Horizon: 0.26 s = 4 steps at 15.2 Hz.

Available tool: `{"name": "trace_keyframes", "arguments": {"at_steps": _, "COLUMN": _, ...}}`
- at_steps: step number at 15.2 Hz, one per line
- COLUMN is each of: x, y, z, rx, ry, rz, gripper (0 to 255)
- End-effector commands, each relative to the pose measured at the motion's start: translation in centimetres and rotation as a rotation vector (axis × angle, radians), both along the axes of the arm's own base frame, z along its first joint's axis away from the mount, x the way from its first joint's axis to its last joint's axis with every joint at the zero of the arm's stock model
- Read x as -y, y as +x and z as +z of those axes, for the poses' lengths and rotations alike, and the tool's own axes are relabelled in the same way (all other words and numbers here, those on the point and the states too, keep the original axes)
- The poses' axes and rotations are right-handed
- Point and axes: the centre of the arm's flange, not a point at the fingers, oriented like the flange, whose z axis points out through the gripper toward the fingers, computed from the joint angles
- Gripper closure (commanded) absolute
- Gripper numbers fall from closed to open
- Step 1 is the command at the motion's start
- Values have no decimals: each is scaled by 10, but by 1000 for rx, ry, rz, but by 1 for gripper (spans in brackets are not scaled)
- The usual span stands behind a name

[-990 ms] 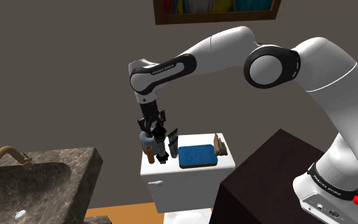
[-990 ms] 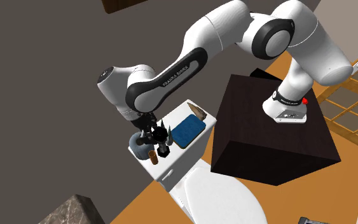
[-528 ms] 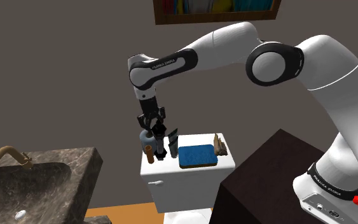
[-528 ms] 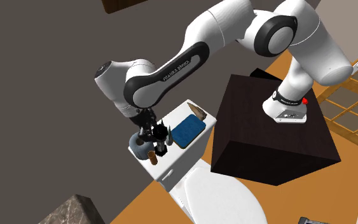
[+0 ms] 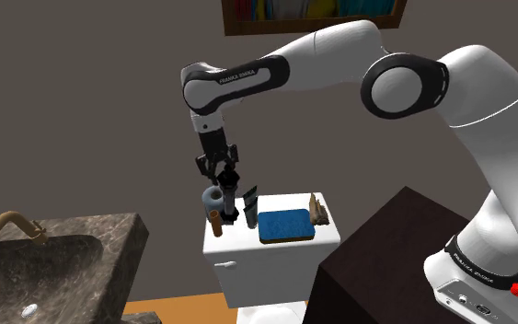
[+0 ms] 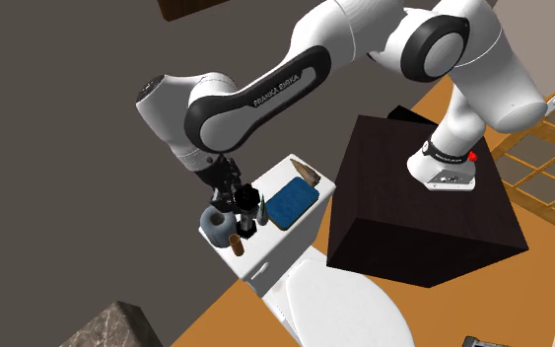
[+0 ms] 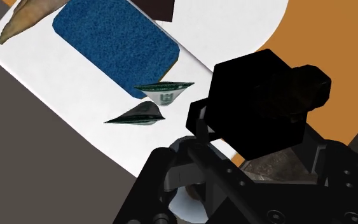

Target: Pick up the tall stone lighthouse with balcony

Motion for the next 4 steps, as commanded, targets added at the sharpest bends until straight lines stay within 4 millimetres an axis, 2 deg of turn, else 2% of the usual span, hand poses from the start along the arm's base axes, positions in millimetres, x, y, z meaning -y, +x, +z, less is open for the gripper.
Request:
{"name": "trace_keyframes", "arguments": {"at_steps": 1, "x": 0, "y": 0, "z": 11, "rx": 0, "ry": 0, "rz": 0, "gripper": 255}}
{"name": "trace_keyframes", "arguments": {"at_steps": 4, "x": 0, "y": 0, "z": 17, "rx": 0, "ry": 0, "rz": 0, "gripper": 255}}
